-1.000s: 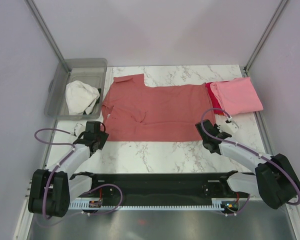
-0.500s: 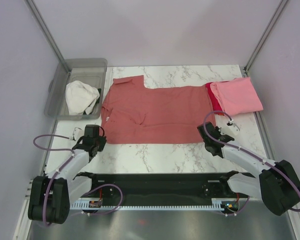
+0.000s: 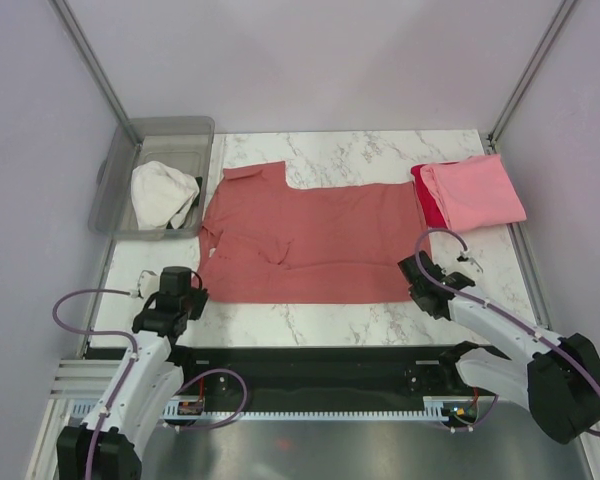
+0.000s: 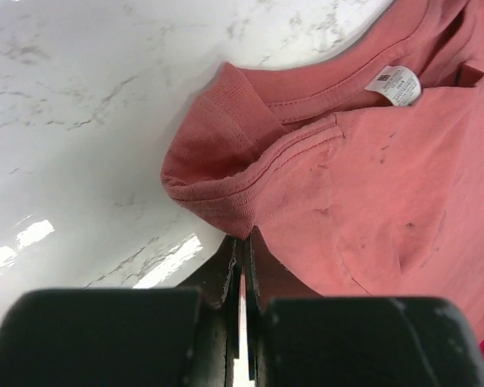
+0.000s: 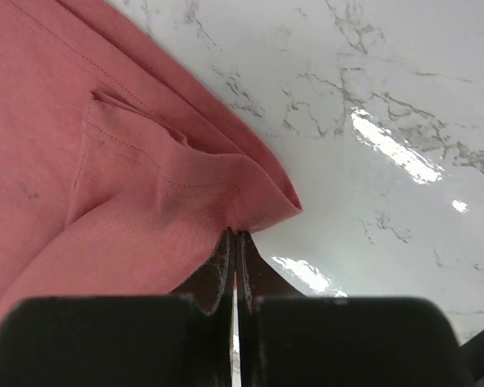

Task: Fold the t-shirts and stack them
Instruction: Fold the tshirt

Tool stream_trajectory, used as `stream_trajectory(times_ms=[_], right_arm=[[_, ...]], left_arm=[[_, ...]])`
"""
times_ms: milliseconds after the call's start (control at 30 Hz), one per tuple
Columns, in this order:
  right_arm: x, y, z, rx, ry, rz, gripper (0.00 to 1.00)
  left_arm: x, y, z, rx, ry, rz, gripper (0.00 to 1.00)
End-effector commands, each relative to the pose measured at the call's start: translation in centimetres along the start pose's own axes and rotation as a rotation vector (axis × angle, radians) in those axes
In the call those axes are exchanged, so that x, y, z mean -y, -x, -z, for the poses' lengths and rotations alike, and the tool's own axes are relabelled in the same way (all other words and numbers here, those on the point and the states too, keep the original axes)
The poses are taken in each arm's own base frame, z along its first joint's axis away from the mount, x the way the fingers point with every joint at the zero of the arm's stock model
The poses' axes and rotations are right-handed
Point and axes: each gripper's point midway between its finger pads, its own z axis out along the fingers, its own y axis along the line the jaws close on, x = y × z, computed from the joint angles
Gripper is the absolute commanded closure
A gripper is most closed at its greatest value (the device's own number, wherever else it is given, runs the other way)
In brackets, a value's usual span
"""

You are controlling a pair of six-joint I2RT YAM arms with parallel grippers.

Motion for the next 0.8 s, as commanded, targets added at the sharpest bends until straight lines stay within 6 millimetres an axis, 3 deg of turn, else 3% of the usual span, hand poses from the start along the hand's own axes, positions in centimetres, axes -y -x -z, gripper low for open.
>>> stream_trajectory(times_ms=[0, 67, 100, 133, 200, 233, 300, 333, 400, 433, 500, 533, 667, 767], right_arm=[[1.8, -0.5, 0.4, -0.032, -0.038, -0.002, 1.0], [1.7, -0.2, 0.6, -0.02, -0.017, 0.001, 0.93], [1.6, 0.4, 0.7, 0.005, -0.007, 0.002, 0.74], [0.9, 1.1, 1.1, 0.026, 0.023, 0.02, 0.61], [-0.7, 2.2, 1.7, 0.057, 0.081, 0.091, 0.36], [-2.8, 3.2, 2.5, 0.084, 0.152, 0.178, 0.31], [-4.1, 4.3, 3.1, 0.111, 0.165, 0.256, 0.24], [-6.1, 5.6, 4.3, 0.135, 0.206, 0.283, 0.22], [-7.6, 6.5, 5.0, 0.156, 0.227, 0.416, 0.17], [-9.6, 7.5, 6.2, 0.175, 0.278, 0.425, 0.16], [-11.1, 8.0, 6.5, 0.187, 0.299, 0.524, 0.09], [-13.0, 8.1, 7.4, 0.181, 0.362, 0.535, 0.06], [-16.1, 8.7, 7.3, 0.189, 0.383, 0.632, 0.02], [-18.4, 8.8, 7.0, 0.247, 0.473, 0.669, 0.02]], left_arm=[[-1.1, 0.1, 0.8, -0.003, 0.058, 0.02, 0.98], [-0.7, 0.2, 1.1, -0.005, 0.038, -0.012, 0.81], [-0.3, 0.5, 1.3, 0.002, 0.017, -0.023, 0.73], [-0.1, 0.6, 1.5, 0.004, 0.001, -0.053, 0.44], [1.0, 1.0, 2.2, 0.009, -0.038, -0.077, 0.21], [1.7, 1.0, 2.7, -0.001, -0.071, -0.101, 0.01], [3.8, 1.4, 4.2, -0.008, -0.14, -0.135, 0.0], [4.5, 1.7, 4.7, -0.003, -0.166, -0.178, 0.0], [7.0, 2.4, 6.6, -0.002, -0.247, -0.219, 0.0], [8.6, 3.1, 7.7, 0.014, -0.292, -0.26, 0.0], [10.7, 3.2, 9.1, 0.001, -0.366, -0.314, 0.0], [12.0, 3.3, 9.8, 0.006, -0.42, -0.382, 0.0], [16.9, 3.1, 12.1, -0.036, -0.585, -0.481, 0.0], [19.3, 3.4, 12.9, -0.027, -0.663, -0.518, 0.0]])
